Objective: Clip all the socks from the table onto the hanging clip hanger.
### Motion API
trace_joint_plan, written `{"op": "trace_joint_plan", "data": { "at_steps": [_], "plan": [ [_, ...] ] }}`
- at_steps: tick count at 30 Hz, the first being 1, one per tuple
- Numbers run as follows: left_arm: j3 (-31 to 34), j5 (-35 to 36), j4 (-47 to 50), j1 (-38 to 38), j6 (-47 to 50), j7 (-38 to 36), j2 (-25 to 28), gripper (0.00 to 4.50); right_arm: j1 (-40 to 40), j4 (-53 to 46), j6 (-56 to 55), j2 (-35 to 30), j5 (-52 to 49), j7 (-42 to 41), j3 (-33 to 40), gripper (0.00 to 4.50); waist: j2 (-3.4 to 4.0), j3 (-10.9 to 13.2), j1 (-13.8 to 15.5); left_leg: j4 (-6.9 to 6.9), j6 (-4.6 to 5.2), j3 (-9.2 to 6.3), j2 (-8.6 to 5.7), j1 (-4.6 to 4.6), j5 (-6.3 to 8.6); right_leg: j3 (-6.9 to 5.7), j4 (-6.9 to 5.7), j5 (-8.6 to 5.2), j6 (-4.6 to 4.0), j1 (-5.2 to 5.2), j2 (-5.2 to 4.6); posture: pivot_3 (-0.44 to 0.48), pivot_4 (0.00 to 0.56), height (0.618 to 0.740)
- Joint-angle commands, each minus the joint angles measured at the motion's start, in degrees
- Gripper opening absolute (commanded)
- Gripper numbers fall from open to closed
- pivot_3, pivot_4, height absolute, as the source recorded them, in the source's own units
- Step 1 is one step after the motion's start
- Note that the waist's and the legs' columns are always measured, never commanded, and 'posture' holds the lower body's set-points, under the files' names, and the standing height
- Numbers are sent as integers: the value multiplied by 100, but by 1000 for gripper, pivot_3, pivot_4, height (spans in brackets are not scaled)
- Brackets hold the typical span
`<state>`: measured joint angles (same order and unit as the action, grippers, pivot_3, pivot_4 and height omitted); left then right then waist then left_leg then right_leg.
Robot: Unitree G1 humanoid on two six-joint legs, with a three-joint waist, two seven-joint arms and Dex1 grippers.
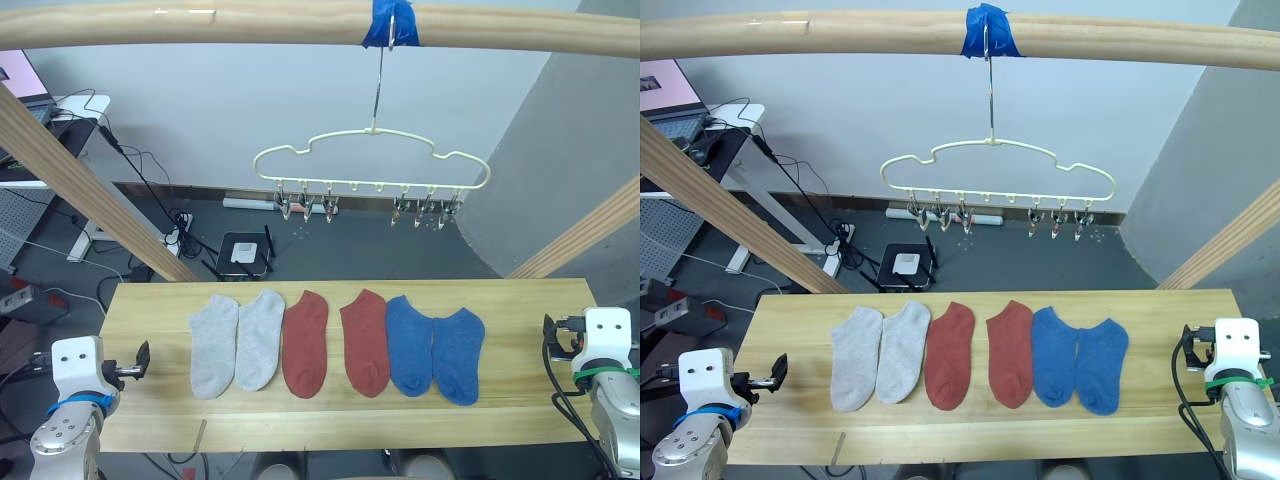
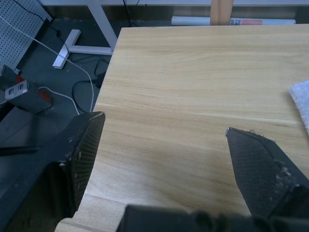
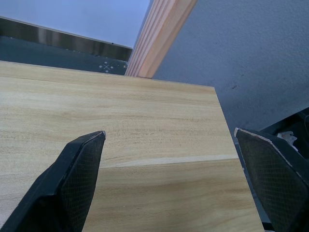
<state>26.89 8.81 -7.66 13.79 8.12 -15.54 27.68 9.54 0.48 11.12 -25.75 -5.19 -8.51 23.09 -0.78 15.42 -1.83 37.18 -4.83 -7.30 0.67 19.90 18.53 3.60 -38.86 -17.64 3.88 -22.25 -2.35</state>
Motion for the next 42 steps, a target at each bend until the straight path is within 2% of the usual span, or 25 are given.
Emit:
{"op": "trace_joint_plan", "data": {
  "at_steps": [1, 12, 17, 20, 27, 33, 37, 42],
  "plan": [
    [65, -128, -26, 61, -44, 103, 110, 4442, 54, -58, -101, -48, 38, 22, 121, 4500, 0, -1, 0, 0, 0, 0, 0, 0, 0, 0, 0, 0, 0, 0, 0, 32, 232, 740],
    [83, -142, 196, 129, 30, 182, 59, 4442, 7, -66, -84, -48, -12, -73, 71, 4500, -7, -22, 0, 0, -1, 0, 0, 0, -1, 0, -1, 0, 0, -1, 0, 35, 230, 740],
    [252, 421, 551, 263, 339, -292, 72, 4442, -82, -225, 46, -52, -160, -292, -6, 4500, -7, -22, -1, 0, -1, 1, 0, 0, -1, 1, -1, 0, 0, -1, 0, 26, 234, 740],
    [605, 1428, 1065, 455, 1048, -805, 43, 4442, -197, -734, 478, -260, -667, -1037, -175, 4500, -7, -21, -20, 4, -1, 1, 2, 1, -1, 2, -5, 0, 0, -1, 1, 13, 249, 740],
    [747, 2297, 1374, 387, 2076, -1220, 252, 4442, -754, -1774, 1647, -813, -1915, -2530, -753, 4500, -6, -20, -48, 11, 3, -7, 2, 0, -1, -1, -10, 0, -1, 1, 8, 12, 260, 740],
    [610, 2260, 1712, 305, 2191, -1288, 336, 4442, -1397, -2143, 2385, -997, -2547, -2866, -1003, 4500, -10, -18, -22, 21, 3, -12, 2, 7, -1, -4, -8, 0, -1, 1, 7, 19, 264, 740],
    [441, 2378, 2421, 285, 2361, -1529, 530, 4442, -1388, -2186, 2385, -1111, -2456, -2873, -1003, 4500, -12, -16, 19, 53, 4, -28, 2, 35, 0, -19, -3, 0, -1, -2, 7, 22, 269, 740],
    [265, 2308, 2509, 9, 2435, -1564, 651, 4442, -1278, -2348, 2331, -930, -2351, -2584, -992, 4500, -10, -15, 8, 66, 4, -38, 1, 46, 0, -30, -7, 1, -1, -4, 7, 9, 272, 740]
  ]
}}
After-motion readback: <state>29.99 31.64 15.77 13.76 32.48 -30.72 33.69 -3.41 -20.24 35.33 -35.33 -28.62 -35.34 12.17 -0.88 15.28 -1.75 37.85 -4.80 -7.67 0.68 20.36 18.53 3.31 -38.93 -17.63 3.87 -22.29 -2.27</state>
